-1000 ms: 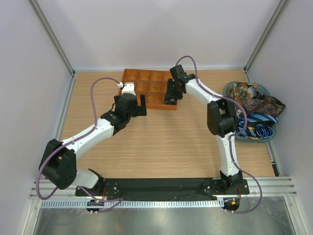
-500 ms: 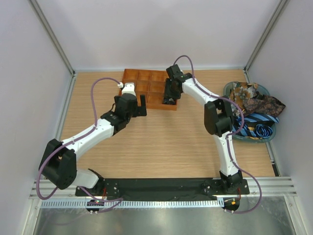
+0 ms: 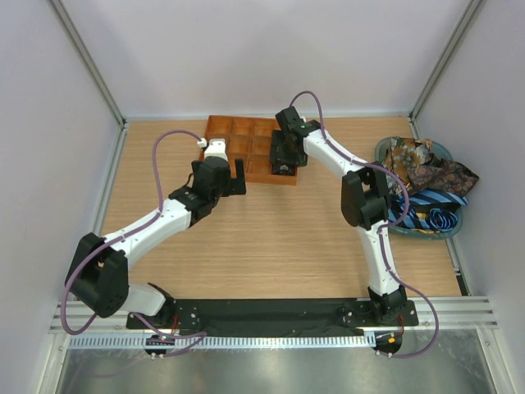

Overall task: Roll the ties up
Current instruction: Place the rolled tie into the container

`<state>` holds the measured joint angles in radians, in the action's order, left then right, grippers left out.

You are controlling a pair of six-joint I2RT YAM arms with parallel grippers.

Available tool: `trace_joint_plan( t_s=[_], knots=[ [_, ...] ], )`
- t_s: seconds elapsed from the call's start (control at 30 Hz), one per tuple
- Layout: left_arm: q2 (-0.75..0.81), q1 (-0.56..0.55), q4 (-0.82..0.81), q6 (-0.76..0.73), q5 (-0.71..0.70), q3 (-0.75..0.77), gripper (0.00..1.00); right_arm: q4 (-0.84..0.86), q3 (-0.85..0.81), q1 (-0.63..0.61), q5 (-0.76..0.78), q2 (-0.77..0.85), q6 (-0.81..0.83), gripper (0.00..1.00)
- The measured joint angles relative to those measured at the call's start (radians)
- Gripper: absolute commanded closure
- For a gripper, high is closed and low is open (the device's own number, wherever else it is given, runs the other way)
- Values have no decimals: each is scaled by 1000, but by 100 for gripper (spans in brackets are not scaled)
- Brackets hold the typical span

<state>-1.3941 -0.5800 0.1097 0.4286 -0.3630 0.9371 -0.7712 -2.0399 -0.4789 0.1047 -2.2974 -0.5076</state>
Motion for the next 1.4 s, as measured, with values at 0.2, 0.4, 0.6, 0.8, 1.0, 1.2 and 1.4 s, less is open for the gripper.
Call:
trace_joint_plan(
  t_s=[0.2, 0.4, 0.6, 0.8, 1.0, 1.2, 1.4],
  knots=[
    [0, 0, 0, -2, 0, 0, 0, -29, -50, -4, 12, 0, 1, 18],
    [0, 0, 1, -10, 0, 0, 0, -40, -68, -5, 16, 6, 7, 25],
    [0, 0, 1, -14, 0, 0, 0, -66, -72, -16, 25, 31, 12, 32],
    [0, 0, 3, -15, 1, 0, 0, -91, -117, -23, 38, 28, 15, 44],
    [0, 0, 5, -17, 4, 0, 0, -90, -136, -21, 66, -11, 15, 49],
    [0, 0, 8, -17, 8, 0, 0, -77, -146, -14, 76, -58, 16, 52],
    [0, 0, 12, -18, 13, 0, 0, -74, -148, -13, 80, -59, 17, 38]
  ],
)
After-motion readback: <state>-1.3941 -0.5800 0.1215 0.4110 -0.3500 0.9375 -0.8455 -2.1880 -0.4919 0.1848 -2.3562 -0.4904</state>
